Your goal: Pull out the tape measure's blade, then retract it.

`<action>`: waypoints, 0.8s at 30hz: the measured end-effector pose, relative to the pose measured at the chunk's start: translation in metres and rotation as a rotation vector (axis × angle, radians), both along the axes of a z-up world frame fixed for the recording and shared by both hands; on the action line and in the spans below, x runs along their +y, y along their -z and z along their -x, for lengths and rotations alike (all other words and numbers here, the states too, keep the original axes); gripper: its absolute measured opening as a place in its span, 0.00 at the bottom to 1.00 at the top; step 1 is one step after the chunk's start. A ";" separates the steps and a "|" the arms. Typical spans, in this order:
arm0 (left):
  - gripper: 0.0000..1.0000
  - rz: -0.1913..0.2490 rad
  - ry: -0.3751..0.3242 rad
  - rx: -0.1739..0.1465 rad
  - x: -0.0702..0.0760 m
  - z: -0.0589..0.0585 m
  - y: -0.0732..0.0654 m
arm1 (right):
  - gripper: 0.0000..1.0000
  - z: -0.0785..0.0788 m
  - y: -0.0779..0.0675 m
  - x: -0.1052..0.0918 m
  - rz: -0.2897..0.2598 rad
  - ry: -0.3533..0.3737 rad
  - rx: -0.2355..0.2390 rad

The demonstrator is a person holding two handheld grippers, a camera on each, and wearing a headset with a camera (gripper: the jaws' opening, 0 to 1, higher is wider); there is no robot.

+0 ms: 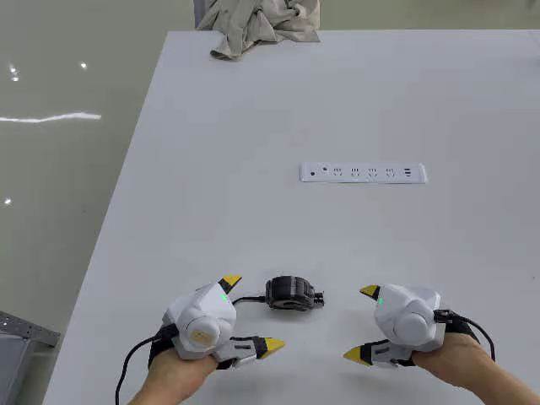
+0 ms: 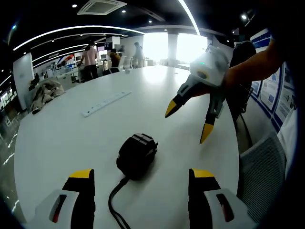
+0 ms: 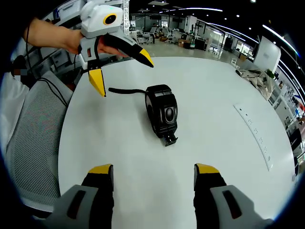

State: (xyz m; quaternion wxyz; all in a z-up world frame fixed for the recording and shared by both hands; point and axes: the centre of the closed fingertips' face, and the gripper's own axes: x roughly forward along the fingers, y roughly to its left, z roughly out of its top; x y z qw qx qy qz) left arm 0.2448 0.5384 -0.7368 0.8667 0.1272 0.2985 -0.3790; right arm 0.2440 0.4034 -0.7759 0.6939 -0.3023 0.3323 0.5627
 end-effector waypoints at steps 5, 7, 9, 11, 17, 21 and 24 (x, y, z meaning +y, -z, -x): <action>0.76 -0.016 0.037 -0.004 -0.005 -0.005 0.003 | 0.68 -0.003 0.004 0.005 0.010 -0.047 -0.009; 0.76 -0.030 0.057 -0.004 -0.006 -0.006 0.005 | 0.68 -0.004 0.006 0.007 0.017 -0.065 -0.013; 0.75 -0.038 0.067 -0.004 -0.008 -0.008 0.006 | 0.67 -0.006 0.008 0.009 0.017 -0.077 -0.013; 0.75 -0.048 0.084 -0.003 -0.009 -0.009 0.009 | 0.66 -0.008 0.011 0.011 0.019 -0.089 -0.014; 0.73 -0.082 0.124 -0.006 -0.011 -0.014 0.014 | 0.64 -0.015 0.015 0.015 0.018 -0.112 -0.013; 0.72 -0.090 0.140 -0.008 -0.014 -0.018 0.015 | 0.63 -0.021 0.018 0.018 0.018 -0.121 -0.015; 0.72 -0.108 0.161 -0.008 -0.016 -0.019 0.017 | 0.62 -0.023 0.017 0.020 0.016 -0.127 -0.016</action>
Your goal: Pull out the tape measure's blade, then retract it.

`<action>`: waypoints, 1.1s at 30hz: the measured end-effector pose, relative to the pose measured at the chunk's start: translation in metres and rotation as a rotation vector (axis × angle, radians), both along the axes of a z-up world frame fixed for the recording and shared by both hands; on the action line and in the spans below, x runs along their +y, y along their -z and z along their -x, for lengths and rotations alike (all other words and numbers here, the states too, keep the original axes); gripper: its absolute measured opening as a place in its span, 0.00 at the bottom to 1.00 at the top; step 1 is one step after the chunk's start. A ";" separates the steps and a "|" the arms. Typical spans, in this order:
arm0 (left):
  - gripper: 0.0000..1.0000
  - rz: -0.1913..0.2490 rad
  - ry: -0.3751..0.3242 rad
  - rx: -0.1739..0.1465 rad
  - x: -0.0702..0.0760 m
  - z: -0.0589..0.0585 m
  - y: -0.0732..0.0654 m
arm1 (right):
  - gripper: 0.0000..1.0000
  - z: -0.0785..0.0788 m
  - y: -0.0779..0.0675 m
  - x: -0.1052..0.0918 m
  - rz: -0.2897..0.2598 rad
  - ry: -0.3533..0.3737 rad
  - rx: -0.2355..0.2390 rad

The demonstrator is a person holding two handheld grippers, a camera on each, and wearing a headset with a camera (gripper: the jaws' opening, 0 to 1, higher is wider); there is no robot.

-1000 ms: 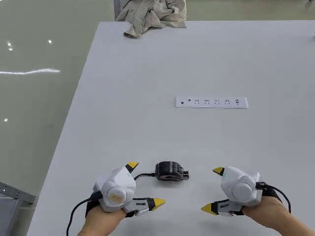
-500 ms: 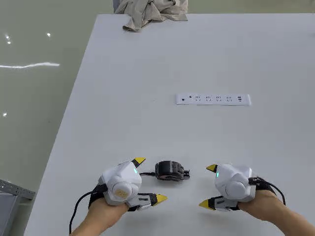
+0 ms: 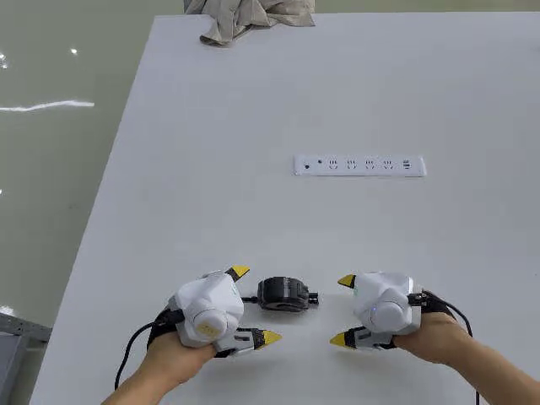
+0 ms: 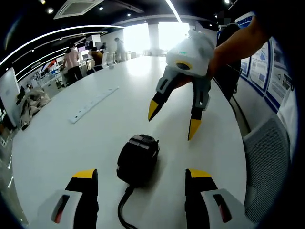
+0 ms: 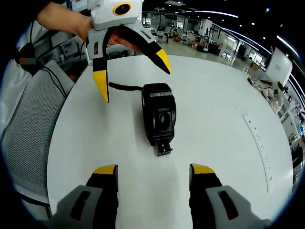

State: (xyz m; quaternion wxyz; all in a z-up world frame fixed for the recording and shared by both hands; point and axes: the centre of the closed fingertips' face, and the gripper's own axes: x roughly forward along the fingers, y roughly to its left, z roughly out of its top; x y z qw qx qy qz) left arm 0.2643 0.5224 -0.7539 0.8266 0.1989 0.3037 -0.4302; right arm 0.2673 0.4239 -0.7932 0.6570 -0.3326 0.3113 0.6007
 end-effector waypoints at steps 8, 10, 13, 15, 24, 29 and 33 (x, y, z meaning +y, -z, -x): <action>0.70 -0.027 0.055 -0.002 -0.009 -0.003 0.004 | 0.59 -0.004 0.004 0.006 -0.002 -0.029 0.008; 0.67 -0.024 0.063 0.000 -0.011 -0.004 0.004 | 0.58 -0.006 0.005 0.007 -0.002 -0.034 0.009; 0.66 -0.025 0.080 -0.002 -0.014 -0.008 0.004 | 0.57 -0.009 0.005 0.010 -0.006 -0.042 0.010; 0.64 -0.032 0.092 -0.004 -0.016 -0.009 0.005 | 0.55 -0.010 0.006 0.012 -0.010 -0.047 0.012; 0.59 -0.065 0.163 -0.006 -0.020 -0.015 0.012 | 0.51 -0.015 0.009 0.022 -0.013 -0.079 0.012; 0.58 -0.074 0.204 -0.004 -0.022 -0.018 0.016 | 0.49 -0.016 0.012 0.025 -0.012 -0.090 0.015; 0.55 -0.083 0.244 -0.001 -0.024 -0.018 0.017 | 0.48 -0.017 0.015 0.027 -0.007 -0.107 0.014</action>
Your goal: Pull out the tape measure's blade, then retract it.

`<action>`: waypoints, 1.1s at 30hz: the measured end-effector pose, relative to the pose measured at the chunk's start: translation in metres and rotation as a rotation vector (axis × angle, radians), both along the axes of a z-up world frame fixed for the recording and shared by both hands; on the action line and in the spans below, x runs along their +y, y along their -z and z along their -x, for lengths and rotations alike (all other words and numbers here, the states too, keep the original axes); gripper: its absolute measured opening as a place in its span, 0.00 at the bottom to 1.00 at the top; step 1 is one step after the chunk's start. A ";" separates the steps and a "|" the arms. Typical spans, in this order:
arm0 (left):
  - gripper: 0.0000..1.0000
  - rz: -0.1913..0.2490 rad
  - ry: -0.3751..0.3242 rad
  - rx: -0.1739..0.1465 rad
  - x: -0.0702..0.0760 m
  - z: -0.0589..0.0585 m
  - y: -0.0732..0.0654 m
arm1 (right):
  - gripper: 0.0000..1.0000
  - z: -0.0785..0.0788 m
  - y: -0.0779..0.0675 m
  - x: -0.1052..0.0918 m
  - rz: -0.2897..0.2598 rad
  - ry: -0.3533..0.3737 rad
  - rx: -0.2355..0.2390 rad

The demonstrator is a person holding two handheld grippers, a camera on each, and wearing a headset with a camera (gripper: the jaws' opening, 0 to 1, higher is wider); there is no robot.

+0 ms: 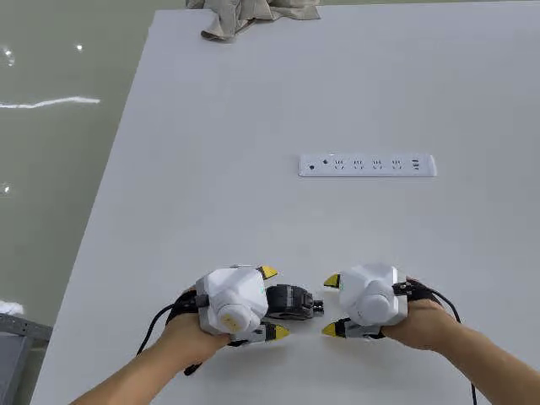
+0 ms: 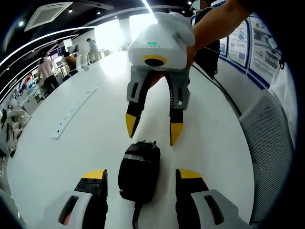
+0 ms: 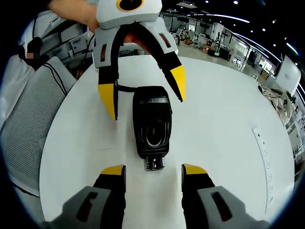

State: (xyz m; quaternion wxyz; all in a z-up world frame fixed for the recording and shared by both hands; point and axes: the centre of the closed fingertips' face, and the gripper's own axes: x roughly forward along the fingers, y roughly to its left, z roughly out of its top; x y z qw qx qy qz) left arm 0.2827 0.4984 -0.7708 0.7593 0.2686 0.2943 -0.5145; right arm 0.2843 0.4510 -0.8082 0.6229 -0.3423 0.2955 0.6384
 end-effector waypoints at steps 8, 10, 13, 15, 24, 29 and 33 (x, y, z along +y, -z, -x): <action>0.50 -0.013 0.075 0.018 -0.010 0.000 0.005 | 0.41 0.002 0.006 0.001 0.009 -0.014 0.023; 0.49 -0.021 0.094 0.023 -0.012 0.000 0.007 | 0.39 0.002 0.008 0.002 0.006 -0.017 0.032; 0.47 -0.025 0.109 0.021 -0.013 -0.002 0.008 | 0.38 0.004 0.009 0.002 0.013 -0.027 0.044; 0.45 -0.029 0.121 0.024 -0.013 -0.003 0.009 | 0.38 0.003 0.010 0.003 0.014 -0.031 0.044; 0.41 -0.044 0.173 0.053 -0.012 0.001 0.014 | 0.33 0.001 0.013 0.006 0.009 -0.025 0.065; 0.40 -0.048 0.184 0.061 -0.012 0.000 0.016 | 0.31 0.000 0.016 0.006 0.013 -0.022 0.072; 0.37 -0.058 0.204 0.058 -0.011 -0.001 0.016 | 0.29 0.001 0.018 0.008 0.016 -0.031 0.076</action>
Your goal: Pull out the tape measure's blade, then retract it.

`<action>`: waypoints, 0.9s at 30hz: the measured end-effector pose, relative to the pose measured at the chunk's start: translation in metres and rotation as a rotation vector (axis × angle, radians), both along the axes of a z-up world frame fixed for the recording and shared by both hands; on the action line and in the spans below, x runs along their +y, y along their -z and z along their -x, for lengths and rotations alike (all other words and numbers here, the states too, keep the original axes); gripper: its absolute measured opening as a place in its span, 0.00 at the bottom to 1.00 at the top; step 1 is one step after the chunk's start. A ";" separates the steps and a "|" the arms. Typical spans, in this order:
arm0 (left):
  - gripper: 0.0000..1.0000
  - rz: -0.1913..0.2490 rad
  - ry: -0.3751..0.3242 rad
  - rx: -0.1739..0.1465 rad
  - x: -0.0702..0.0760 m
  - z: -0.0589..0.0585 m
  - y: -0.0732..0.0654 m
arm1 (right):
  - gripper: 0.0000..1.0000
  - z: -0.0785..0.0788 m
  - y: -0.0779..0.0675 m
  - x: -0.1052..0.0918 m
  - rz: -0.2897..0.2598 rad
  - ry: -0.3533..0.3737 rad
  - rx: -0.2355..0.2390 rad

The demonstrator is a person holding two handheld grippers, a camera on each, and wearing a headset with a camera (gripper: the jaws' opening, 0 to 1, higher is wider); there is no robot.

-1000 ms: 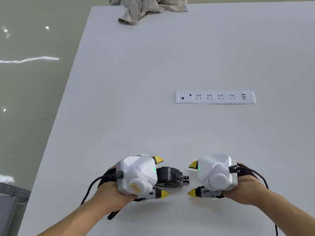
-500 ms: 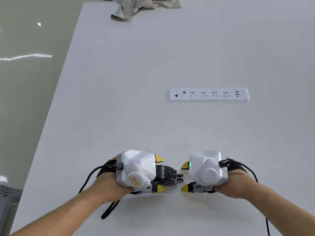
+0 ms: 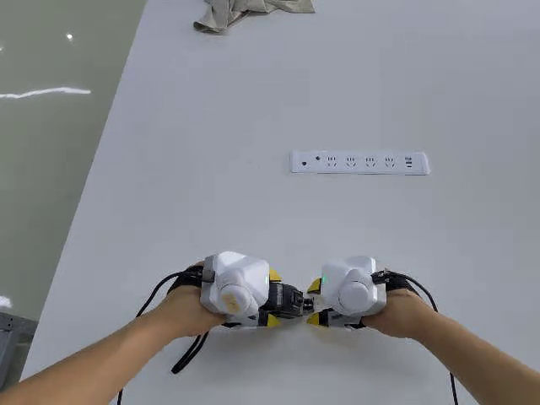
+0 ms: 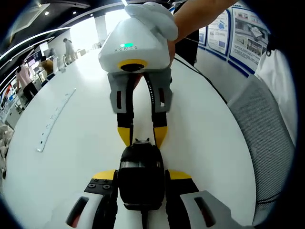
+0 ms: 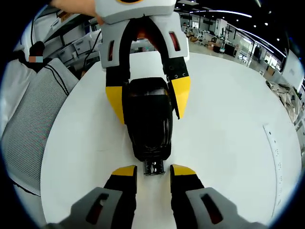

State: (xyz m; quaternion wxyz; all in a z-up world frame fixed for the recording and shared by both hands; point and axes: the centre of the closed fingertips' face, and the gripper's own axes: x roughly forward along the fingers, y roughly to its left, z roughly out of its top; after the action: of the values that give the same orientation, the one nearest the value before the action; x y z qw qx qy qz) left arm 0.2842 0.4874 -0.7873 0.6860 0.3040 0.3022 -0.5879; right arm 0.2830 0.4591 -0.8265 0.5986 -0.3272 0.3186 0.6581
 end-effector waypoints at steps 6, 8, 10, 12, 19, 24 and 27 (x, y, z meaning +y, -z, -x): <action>0.35 -0.005 0.018 0.006 0.000 0.000 0.000 | 0.24 -0.002 0.000 0.001 -0.007 0.011 0.000; 0.35 -0.006 0.023 0.005 0.000 0.000 0.001 | 0.23 -0.003 0.000 0.001 -0.008 0.014 -0.004; 0.35 -0.007 0.027 0.003 0.000 0.000 0.001 | 0.22 -0.003 0.000 0.001 -0.005 0.008 -0.014; 0.35 -0.008 0.030 0.004 0.000 0.000 0.001 | 0.22 -0.001 0.000 0.001 -0.005 0.004 -0.013; 0.35 -0.014 0.059 0.000 0.000 0.001 0.001 | 0.18 0.000 0.000 0.002 -0.006 0.003 -0.009; 0.35 -0.024 0.066 0.001 0.000 0.001 0.001 | 0.17 0.001 0.001 0.001 -0.007 -0.001 -0.012; 0.34 -0.037 0.077 -0.010 0.000 0.001 0.002 | 0.16 0.001 0.001 0.001 -0.010 -0.002 -0.016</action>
State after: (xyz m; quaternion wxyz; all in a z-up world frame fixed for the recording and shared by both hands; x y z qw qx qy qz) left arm 0.2828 0.4869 -0.7898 0.6586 0.3308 0.2977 -0.6068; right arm 0.2817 0.4605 -0.8273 0.6020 -0.3295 0.3102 0.6579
